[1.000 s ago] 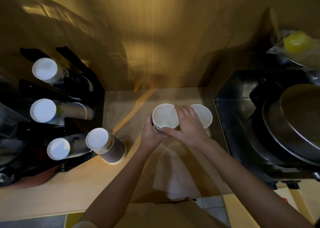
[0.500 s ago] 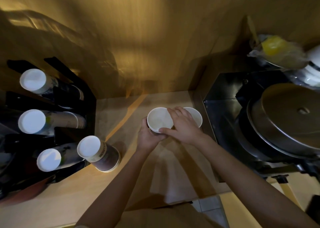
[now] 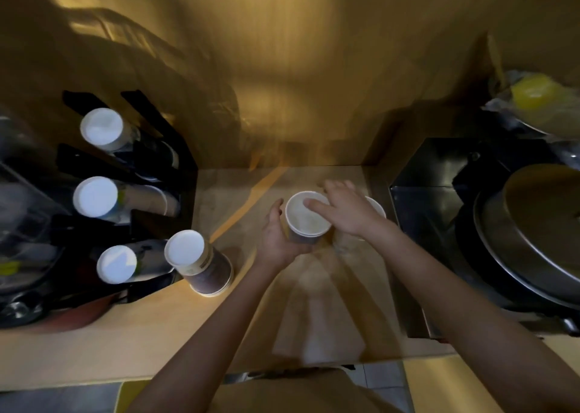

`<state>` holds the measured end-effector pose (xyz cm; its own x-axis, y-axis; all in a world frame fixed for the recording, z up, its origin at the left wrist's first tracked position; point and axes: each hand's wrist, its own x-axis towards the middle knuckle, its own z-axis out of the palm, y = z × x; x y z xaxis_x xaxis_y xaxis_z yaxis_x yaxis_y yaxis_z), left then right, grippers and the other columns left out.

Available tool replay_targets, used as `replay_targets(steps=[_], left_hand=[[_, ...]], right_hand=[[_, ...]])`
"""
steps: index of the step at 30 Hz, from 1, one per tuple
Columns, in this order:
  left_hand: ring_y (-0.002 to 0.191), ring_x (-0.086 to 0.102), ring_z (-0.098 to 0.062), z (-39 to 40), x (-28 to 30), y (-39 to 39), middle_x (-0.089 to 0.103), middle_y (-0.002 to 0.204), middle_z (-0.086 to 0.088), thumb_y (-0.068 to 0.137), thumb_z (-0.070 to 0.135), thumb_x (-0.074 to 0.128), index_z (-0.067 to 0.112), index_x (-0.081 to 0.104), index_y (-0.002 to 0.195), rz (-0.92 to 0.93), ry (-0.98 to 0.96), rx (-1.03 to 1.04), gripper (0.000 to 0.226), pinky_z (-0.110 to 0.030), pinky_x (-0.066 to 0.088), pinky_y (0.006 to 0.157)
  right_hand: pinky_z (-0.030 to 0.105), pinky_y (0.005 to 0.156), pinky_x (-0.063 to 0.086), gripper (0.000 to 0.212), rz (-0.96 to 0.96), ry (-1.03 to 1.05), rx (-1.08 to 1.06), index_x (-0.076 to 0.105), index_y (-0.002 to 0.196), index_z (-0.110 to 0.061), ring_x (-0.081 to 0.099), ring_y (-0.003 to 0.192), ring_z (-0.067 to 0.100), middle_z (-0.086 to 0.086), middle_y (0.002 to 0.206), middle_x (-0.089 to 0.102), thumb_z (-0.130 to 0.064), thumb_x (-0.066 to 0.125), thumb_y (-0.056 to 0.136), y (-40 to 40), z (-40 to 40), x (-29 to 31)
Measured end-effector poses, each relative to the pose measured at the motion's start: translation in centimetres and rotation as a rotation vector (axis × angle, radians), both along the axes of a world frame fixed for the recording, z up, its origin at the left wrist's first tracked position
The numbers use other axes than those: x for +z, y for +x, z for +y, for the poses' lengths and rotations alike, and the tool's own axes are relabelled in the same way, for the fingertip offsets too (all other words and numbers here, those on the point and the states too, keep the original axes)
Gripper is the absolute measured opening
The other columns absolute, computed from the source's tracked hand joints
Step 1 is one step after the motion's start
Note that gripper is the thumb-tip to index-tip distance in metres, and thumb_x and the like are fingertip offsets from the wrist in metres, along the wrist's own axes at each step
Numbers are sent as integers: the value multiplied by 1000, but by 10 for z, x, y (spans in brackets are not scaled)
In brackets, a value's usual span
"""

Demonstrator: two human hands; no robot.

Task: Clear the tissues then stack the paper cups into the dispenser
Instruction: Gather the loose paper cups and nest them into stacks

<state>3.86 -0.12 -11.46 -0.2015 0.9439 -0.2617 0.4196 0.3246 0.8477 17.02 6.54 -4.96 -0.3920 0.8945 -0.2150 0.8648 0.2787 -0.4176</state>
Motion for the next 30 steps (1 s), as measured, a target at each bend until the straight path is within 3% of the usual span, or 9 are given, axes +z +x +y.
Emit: replay_targets(steps=[3, 5, 8, 10, 14, 19, 22, 25, 30], left_hand=[[118, 49, -22, -9, 9, -11, 48, 134, -8, 63, 22, 80, 14, 40, 131, 103, 12, -18, 80, -20, 36, 85], [104, 58, -19, -20, 14, -25, 60, 120, -9, 71, 16, 74, 11, 53, 117, 47, 7, -7, 51, -16, 38, 77], [93, 64, -24, -45, 11, -47, 67, 95, -10, 78, 7, 64, 10, 62, 99, -103, -44, -9, 21, -33, 50, 90], [94, 64, -24, -63, 1, -61, 69, 94, -9, 82, 7, 60, 9, 65, 95, -55, -105, -7, 15, -33, 49, 90], [95, 62, -26, -98, -30, -86, 70, 103, -15, 86, 14, 54, 3, 66, 95, 155, -238, 32, 19, -28, 46, 78], [106, 58, -33, -124, -54, -113, 65, 116, -16, 83, 21, 56, 8, 61, 110, 395, -423, 131, 30, -38, 47, 85], [115, 50, -37, -126, -64, -121, 50, 129, -23, 83, 19, 57, 2, 40, 129, 379, -400, 183, 52, -41, 43, 90], [123, 42, -39, -120, -71, -122, 41, 138, -25, 83, 9, 55, -2, 23, 139, 298, -318, 183, 65, -41, 36, 97], [128, 40, -37, -112, -73, -120, 40, 142, -20, 82, 4, 55, 12, 13, 145, -13, -279, 284, 76, -43, 39, 103]], right_hand=[[42, 101, 32, 51, -7, 82, 118, 47, 126, -8, 36, 126, 31, 15, 133, 49, -43, 47, 90, -21, 2, 15], [40, 100, 36, 42, 94, 92, 229, 51, 123, -9, 41, 124, 29, 13, 130, 52, -35, 50, 90, -42, -2, 25], [40, 93, 44, 34, 251, 63, 365, 55, 118, -10, 53, 112, 24, 10, 121, 59, -29, 52, 90, -76, -19, 32], [40, 88, 48, 34, 309, 48, 413, 55, 118, -12, 56, 107, 22, 8, 119, 60, -28, 54, 89, -96, -34, 31], [36, 89, 43, 54, 254, 40, 557, 41, 132, -17, 49, 118, 24, 7, 131, 51, -23, 61, 83, -132, -58, 11], [40, 95, 39, 78, 92, 107, 695, 24, 141, -20, 37, 127, 28, 9, 139, 39, -31, 67, 77, -159, -75, -22], [46, 95, 41, 71, 66, 96, 670, 26, 139, -22, 38, 126, 33, 11, 140, 37, -32, 64, 80, -164, -79, -34], [43, 93, 44, 66, 165, 18, 608, 27, 138, -26, 39, 125, 31, 9, 138, 37, -28, 62, 82, -161, -78, -42], [32, 92, 43, 64, 328, -71, 509, 29, 137, -27, 41, 120, 24, 6, 133, 38, -28, 62, 82, -147, -73, -48]])
